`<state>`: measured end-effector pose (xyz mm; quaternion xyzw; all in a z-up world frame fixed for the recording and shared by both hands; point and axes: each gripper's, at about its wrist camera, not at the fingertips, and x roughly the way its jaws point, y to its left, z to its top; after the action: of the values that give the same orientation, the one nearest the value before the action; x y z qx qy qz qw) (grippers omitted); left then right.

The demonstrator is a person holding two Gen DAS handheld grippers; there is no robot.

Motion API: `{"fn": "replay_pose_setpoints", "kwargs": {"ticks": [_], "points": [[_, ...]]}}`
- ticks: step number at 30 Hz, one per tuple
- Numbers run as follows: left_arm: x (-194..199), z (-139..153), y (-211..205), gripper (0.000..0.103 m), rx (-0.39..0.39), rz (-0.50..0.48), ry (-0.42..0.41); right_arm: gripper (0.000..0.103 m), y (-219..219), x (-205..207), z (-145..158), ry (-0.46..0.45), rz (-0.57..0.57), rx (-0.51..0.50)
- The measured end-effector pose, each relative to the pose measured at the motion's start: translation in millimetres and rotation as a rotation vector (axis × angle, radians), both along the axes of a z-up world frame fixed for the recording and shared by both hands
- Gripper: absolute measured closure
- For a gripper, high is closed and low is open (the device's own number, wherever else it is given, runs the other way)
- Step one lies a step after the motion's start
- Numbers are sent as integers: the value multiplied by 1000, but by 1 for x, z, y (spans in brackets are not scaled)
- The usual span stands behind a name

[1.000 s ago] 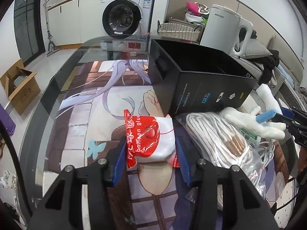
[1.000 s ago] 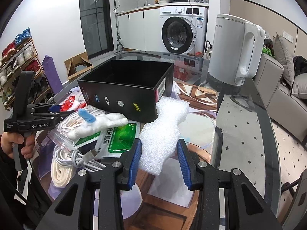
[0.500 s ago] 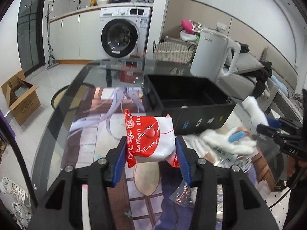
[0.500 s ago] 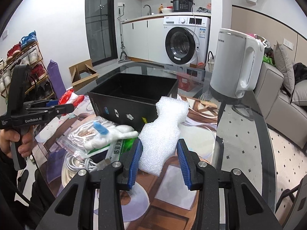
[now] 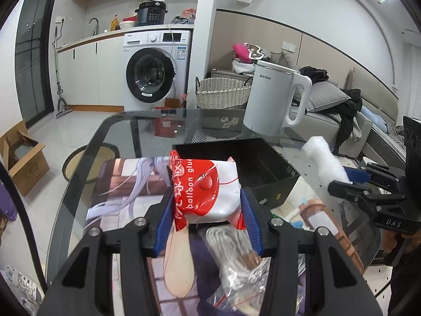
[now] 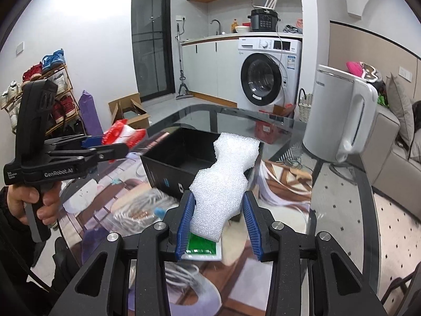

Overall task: Organize soft objects
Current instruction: 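Carry the foam and glue packet over the black box and release both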

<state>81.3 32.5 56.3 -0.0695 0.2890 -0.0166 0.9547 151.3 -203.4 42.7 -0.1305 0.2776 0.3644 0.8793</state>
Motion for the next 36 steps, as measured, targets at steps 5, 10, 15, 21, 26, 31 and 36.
{"fn": "replay_pose_setpoints", "kwargs": {"ticks": [5, 10, 15, 21, 26, 31, 36], "points": [[15, 4, -7, 55, 8, -10, -7, 65, 11, 10, 4, -1, 9, 6], [27, 4, -9, 55, 9, -12, -12, 65, 20, 21, 8, -7, 19, 5], [43, 5, -11, 55, 15, -13, -18, 65, 35, 37, 7, -3, 26, -18], [60, -5, -16, 55, 19, -22, 5, 65, 51, 54, -1, 15, 32, -50], [71, -13, -23, 55, 30, -32, 23, 65, 61, 65, -9, 28, 30, -69], [80, -18, -22, 55, 36, -33, 31, 65, 72, 71, -15, 25, 40, -101], [88, -25, -21, 55, 49, -35, 52, 65, 77, 79, -22, 26, 41, -137]]}}
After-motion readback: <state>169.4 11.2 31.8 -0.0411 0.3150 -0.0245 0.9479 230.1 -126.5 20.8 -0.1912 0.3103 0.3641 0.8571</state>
